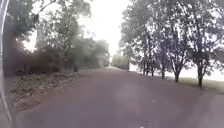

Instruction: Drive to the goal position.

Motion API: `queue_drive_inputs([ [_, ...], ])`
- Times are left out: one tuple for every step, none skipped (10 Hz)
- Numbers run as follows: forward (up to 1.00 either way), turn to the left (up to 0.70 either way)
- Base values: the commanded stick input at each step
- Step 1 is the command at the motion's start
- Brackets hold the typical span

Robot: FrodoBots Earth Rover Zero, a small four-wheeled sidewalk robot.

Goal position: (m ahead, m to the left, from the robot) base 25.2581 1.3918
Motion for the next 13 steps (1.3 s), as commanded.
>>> queue_drive_inputs([
  [0.7,0.03],
  [0.7,0.03],
  [0.7,0.17],
  [0.7,0.34],
  [0.7,0.34],
  [0.7,0.34],
  [0.7,0.34],
  [0.7,0.31],
  [0.7,0.23],
  [0.7,0.15],
  [0.7,0.07],
  [0.7,0.01],
  [0.7,0.01],
])
